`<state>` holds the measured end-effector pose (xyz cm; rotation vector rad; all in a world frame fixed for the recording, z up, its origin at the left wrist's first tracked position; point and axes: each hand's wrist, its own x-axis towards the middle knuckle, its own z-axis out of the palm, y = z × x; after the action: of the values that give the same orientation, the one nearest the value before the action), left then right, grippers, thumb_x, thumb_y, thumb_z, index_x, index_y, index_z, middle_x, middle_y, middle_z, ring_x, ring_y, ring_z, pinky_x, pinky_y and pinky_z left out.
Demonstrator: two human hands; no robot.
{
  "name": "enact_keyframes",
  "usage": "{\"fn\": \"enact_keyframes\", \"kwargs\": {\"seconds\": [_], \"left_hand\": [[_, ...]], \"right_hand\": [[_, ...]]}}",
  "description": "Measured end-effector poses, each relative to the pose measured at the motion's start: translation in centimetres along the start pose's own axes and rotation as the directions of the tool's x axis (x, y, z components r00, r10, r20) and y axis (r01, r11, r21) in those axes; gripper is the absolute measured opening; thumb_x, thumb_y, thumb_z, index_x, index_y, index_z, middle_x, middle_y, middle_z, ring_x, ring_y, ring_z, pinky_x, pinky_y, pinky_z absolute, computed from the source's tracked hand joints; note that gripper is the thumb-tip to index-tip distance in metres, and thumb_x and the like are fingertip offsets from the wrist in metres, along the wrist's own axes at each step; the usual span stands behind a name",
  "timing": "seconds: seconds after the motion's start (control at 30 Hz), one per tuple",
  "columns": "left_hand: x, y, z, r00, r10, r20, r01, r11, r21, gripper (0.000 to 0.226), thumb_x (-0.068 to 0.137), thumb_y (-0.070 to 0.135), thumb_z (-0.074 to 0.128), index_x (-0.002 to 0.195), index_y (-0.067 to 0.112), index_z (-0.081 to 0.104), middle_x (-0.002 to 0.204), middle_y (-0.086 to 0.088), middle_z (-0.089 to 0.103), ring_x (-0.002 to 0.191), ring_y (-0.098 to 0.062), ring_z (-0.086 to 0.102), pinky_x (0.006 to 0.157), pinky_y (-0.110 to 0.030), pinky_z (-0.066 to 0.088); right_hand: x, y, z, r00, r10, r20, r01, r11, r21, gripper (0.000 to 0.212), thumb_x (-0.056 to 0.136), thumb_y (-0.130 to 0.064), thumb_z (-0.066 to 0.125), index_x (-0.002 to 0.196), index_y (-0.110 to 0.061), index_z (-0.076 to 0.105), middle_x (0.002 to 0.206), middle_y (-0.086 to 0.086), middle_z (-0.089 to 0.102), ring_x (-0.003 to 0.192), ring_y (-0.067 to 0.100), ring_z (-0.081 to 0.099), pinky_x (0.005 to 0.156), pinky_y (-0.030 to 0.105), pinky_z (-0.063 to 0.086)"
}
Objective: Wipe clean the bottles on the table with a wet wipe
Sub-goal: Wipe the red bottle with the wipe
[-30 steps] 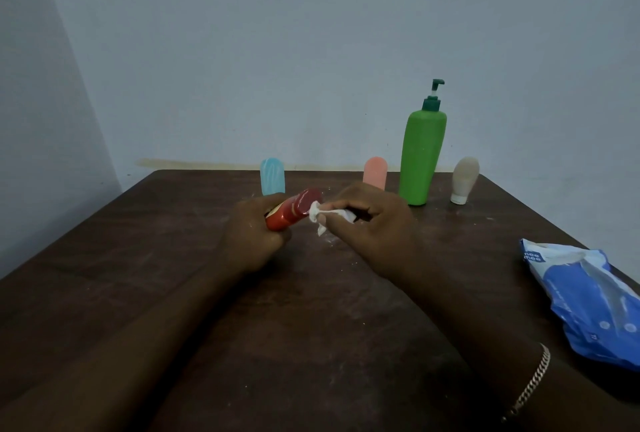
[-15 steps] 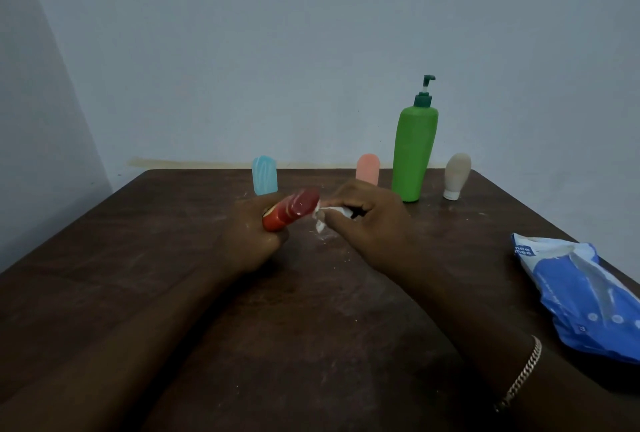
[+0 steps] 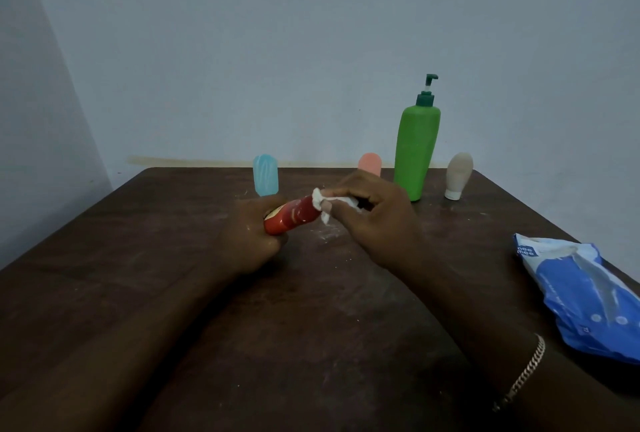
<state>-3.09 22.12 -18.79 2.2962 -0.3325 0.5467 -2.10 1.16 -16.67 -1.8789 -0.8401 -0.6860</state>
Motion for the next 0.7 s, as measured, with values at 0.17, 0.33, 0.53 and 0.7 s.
{"fn": "enact_keyframes", "kwargs": {"seconds": [0.17, 0.33, 0.53, 0.7], "left_hand": [[0.1, 0.0, -0.1, 1.0, -0.013, 0.014, 0.013, 1.0, 0.008, 0.041, 0.075, 0.004, 0.076, 0.11, 0.024, 0.07, 0.096, 0.011, 0.069, 0.094, -0.009, 0.063, 0.101, -0.044, 0.05], [0.1, -0.1, -0.2, 0.999, -0.016, 0.036, 0.015, 0.999, 0.034, 0.041, 0.076, 0.004, 0.076, 0.112, 0.023, 0.069, 0.097, 0.01, 0.069, 0.096, -0.009, 0.063, 0.102, -0.044, 0.049], [0.3, 0.2, -0.1, 0.998, -0.034, 0.05, 0.032, 0.998, 0.046, 0.044, 0.077, 0.003, 0.076, 0.116, 0.022, 0.068, 0.099, 0.01, 0.066, 0.097, -0.01, 0.061, 0.104, -0.042, 0.046], [0.5, -0.2, -0.1, 0.999, -0.009, 0.042, 0.007, 0.999, 0.044, 0.044, 0.076, 0.004, 0.076, 0.115, 0.023, 0.07, 0.101, 0.01, 0.069, 0.099, -0.012, 0.064, 0.102, -0.045, 0.05]], "right_hand": [[-0.1, -0.7, 0.5, 0.997, -0.059, 0.055, 0.056, 0.997, 0.052, 0.014, 0.084, -0.017, 0.077, 0.098, -0.016, 0.077, 0.09, -0.007, 0.071, 0.084, 0.012, 0.067, 0.071, 0.025, 0.054], [-0.1, -0.1, 0.2, 0.997, -0.023, 0.077, 0.019, 0.998, 0.056, 0.014, 0.084, -0.018, 0.077, 0.098, -0.017, 0.076, 0.09, -0.007, 0.071, 0.083, 0.013, 0.067, 0.07, 0.031, 0.055], [0.2, 0.4, 0.2, 0.999, 0.031, 0.038, -0.034, 0.995, 0.091, 0.014, 0.083, -0.018, 0.077, 0.097, -0.017, 0.076, 0.088, -0.004, 0.071, 0.081, 0.015, 0.067, 0.071, 0.043, 0.056], [0.2, -0.5, 0.7, 0.995, -0.022, 0.1, 0.008, 0.99, 0.141, 0.018, 0.083, -0.021, 0.077, 0.1, -0.015, 0.076, 0.09, -0.004, 0.072, 0.083, 0.016, 0.067, 0.071, 0.036, 0.056]]}}
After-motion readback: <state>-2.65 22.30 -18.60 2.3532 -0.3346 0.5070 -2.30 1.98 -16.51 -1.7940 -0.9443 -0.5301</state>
